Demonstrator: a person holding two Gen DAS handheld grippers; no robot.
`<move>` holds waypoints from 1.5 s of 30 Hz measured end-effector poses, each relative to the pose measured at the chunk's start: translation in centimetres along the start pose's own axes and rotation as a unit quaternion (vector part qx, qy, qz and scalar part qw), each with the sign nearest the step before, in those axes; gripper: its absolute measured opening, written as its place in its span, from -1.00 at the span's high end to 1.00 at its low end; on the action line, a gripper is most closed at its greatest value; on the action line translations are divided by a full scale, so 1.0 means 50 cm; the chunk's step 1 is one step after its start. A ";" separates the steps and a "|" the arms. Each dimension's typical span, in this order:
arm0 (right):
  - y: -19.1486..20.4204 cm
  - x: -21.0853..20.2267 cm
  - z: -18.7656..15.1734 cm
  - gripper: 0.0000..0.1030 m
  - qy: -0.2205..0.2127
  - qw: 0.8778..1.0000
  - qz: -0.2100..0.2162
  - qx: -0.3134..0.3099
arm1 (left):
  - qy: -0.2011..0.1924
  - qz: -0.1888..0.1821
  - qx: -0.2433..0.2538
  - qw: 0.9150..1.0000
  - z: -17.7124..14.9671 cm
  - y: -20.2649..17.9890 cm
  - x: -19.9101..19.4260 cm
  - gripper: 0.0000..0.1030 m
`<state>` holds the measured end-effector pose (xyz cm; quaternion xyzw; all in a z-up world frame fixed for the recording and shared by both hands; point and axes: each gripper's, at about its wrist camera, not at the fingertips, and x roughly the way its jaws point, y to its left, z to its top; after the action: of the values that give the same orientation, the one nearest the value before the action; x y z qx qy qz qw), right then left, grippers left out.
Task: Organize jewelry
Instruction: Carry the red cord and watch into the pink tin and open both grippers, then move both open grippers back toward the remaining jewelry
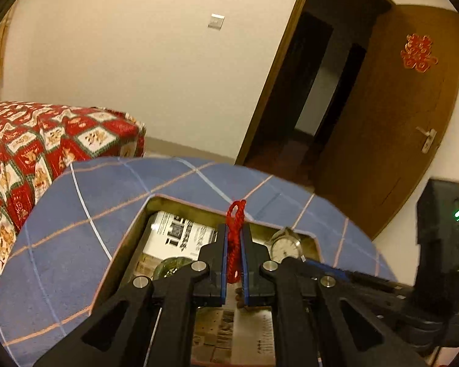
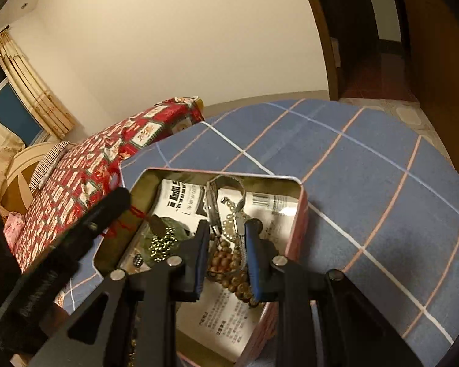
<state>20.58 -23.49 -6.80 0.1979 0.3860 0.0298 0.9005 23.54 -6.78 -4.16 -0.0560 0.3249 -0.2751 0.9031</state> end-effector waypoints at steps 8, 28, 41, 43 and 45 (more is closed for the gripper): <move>-0.002 0.009 0.002 0.48 -0.001 1.000 -0.009 -0.010 | 0.026 0.023 -0.001 0.999 -0.012 0.001 0.040 0.88; 0.019 -0.143 -0.059 -0.20 -0.068 0.997 -0.041 -0.010 | -0.003 0.125 0.031 0.992 -0.063 -0.002 -0.139 -0.44; 0.085 -0.151 -0.185 -0.20 -0.031 0.997 -0.034 -0.066 | 0.005 0.176 -0.013 0.984 -0.218 0.081 -0.287 -0.44; 0.098 -0.148 -0.197 -0.20 -0.024 0.996 -0.032 -0.077 | 0.006 0.177 -0.017 0.984 -0.234 0.089 -0.300 -0.44; 0.106 -0.146 -0.209 -0.20 -0.020 0.996 -0.030 -0.083 | 0.006 0.180 -0.015 0.984 -0.244 0.092 -0.308 -0.44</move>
<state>8.60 -16.65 -6.31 0.1116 0.3701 0.0311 0.9217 8.29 6.29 -6.44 -0.0082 0.3393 -0.1037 0.9349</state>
